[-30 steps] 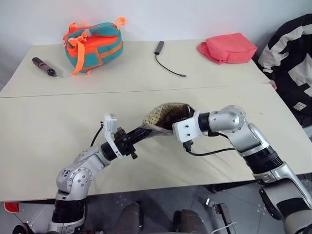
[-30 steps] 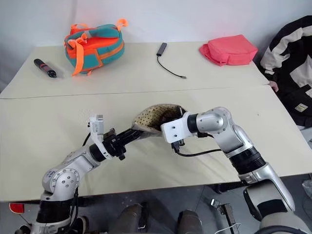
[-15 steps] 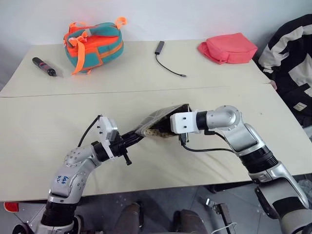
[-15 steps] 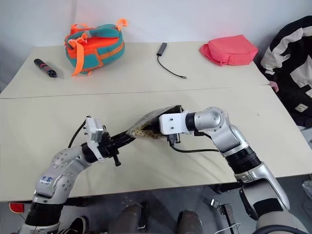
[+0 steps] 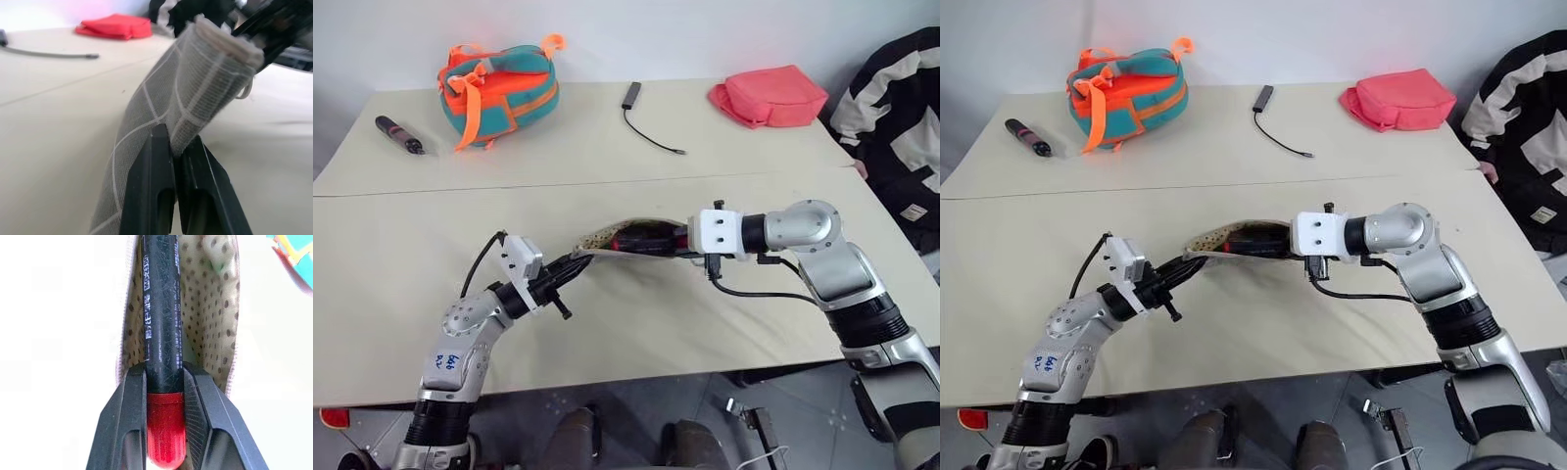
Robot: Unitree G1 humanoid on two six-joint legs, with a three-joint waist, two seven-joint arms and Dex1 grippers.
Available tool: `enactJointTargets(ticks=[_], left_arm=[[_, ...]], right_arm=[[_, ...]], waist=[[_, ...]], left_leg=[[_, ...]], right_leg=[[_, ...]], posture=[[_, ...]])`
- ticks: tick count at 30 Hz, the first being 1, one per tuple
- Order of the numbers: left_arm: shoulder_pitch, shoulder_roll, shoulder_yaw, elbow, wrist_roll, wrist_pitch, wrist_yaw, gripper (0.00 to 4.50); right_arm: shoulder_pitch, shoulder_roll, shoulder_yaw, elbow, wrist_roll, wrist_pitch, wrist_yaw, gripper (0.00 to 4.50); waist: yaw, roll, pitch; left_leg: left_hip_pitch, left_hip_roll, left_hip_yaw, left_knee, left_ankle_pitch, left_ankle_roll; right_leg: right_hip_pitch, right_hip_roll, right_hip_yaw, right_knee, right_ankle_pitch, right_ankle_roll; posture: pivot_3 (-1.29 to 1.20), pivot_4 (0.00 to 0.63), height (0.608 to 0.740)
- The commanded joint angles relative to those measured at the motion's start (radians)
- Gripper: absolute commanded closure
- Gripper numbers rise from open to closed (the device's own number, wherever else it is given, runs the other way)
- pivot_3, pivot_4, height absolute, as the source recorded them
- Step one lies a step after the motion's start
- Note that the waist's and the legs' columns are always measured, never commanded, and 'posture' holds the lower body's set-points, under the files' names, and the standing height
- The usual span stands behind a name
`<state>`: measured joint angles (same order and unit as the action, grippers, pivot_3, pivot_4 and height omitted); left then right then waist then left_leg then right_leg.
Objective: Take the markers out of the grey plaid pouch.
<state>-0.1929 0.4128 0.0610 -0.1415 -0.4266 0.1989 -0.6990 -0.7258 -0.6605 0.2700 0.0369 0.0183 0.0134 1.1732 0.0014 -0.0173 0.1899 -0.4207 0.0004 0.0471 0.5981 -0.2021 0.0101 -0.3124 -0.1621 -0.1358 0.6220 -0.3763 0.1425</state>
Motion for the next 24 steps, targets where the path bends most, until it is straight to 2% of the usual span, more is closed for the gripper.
enactJointTargets(ticks=[1, 7, 11, 17, 21, 24], left_arm=[[-0.001, 0.009, -0.006, -0.014, 0.030, -0.033, -0.007, 4.50], [0.013, 0.019, 0.024, -0.005, 0.041, -0.044, -0.004, 4.50], [0.028, 0.040, 0.072, 0.007, 0.026, -0.042, -0.003, 4.50], [0.050, 0.036, 0.096, -0.017, -0.024, -0.013, -0.023, 4.50], [0.053, 0.034, 0.087, -0.035, -0.052, 0.010, -0.041, 4.50], [0.048, 0.037, 0.084, -0.038, -0.050, 0.011, -0.042, 4.50]], right_arm=[[0.001, 0.008, -0.047, -0.062, 0.070, 0.012, 0.007, 3.87], [-0.003, -0.025, -0.116, -0.088, 0.166, 0.088, 0.024, 3.87], [-0.005, -0.102, -0.229, -0.036, 0.221, 0.163, 0.012, 3.87], [0.005, -0.188, -0.227, 0.151, 0.057, 0.174, -0.133, 3.87], [0.052, -0.139, -0.208, 0.272, -0.018, 0.188, -0.265, 3.87], [0.094, -0.101, -0.199, 0.270, -0.004, 0.213, -0.263, 3.87]], waist=[[0.000, 0.000, 0.000], [0.000, 0.000, 0.000], [0.006, 0.000, 0.000], [0.007, 0.000, 0.000], [0.007, 0.000, 0.000], [0.007, 0.000, 0.000]], left_leg=[[0.000, 0.000, 0.000, 0.000, 0.000, 0.000], [0.000, 0.000, 0.000, 0.000, 0.000, 0.000], [0.000, 0.000, 0.000, 0.000, 0.000, 0.000], [0.000, 0.000, 0.001, 0.000, -0.001, 0.001], [0.000, 0.000, 0.002, 0.000, -0.001, 0.001], [0.000, 0.000, 0.002, 0.000, -0.001, 0.001]], right_leg=[[0.000, 0.000, 0.000, 0.000, 0.000, 0.000], [0.000, 0.000, 0.000, 0.000, 0.000, 0.000], [0.000, -0.001, 0.000, 0.000, 0.000, 0.000], [0.000, -0.001, 0.000, -0.001, 0.000, 0.001], [0.000, -0.001, 0.001, -0.001, 0.000, 0.001], [0.000, -0.001, 0.000, -0.001, 0.000, 0.001]], posture=[[0.00, 0.150, 0.740], [0.00, 0.150, 0.740], [0.00, 0.150, 0.740], [0.00, 0.150, 0.740], [0.00, 0.150, 0.740], [0.00, 0.150, 0.740]])
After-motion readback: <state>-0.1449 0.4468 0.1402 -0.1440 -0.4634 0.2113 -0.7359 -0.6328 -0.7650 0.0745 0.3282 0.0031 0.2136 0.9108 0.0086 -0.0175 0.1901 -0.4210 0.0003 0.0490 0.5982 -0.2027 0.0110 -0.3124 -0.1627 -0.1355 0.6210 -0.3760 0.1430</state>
